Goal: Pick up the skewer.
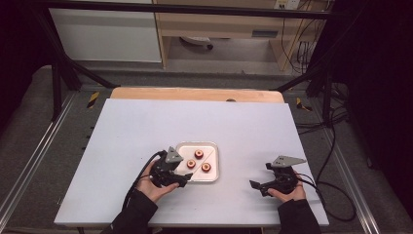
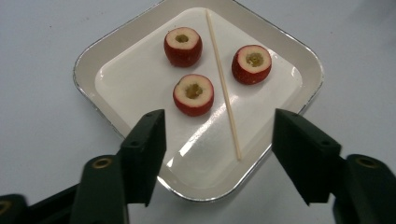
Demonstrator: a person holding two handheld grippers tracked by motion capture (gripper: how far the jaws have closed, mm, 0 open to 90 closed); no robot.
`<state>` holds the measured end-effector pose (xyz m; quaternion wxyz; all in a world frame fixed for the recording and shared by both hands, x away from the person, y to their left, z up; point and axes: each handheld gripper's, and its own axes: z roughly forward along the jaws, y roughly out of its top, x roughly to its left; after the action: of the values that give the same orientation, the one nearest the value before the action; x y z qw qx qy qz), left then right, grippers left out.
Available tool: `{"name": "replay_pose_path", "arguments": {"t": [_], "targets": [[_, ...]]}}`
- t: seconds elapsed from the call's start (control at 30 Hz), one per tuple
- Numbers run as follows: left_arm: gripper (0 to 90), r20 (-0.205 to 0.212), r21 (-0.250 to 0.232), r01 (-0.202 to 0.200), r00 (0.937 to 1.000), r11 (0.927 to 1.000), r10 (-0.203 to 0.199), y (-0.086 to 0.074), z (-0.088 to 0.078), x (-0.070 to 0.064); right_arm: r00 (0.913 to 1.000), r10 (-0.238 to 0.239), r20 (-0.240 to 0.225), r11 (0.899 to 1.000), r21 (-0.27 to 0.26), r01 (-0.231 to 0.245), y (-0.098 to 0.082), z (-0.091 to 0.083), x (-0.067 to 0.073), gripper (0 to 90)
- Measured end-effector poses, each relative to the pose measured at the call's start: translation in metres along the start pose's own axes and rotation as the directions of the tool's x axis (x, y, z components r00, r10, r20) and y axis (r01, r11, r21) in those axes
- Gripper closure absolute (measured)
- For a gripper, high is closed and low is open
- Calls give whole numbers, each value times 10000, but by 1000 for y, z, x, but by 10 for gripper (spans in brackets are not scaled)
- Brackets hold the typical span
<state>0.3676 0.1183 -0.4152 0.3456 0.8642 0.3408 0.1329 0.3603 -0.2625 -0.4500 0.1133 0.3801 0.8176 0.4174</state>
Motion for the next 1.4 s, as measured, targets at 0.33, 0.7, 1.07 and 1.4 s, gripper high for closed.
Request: {"name": "replay_pose_path", "arguments": {"t": [0.33,0.7,1.07,1.4], "targets": [[623,-202,499,-34,9998,9987,44,6,26,-11,10000,-25,-5,10000,14,25,0,0,0,10],[784,-370,705,53,9993,9975,-27,5,36,-16,10000,2,-6,10000,34,-2,0,1,1,10],[876,-606,677,-101,9981,9977,143,4,37,-24,10000,10,-19,10000,63,-10,0,2,1,11],[886,-625,383,315,9976,9988,-291,1,36,-22,10000,-22,-44,10000,71,22,-1,2,1,10]]}}
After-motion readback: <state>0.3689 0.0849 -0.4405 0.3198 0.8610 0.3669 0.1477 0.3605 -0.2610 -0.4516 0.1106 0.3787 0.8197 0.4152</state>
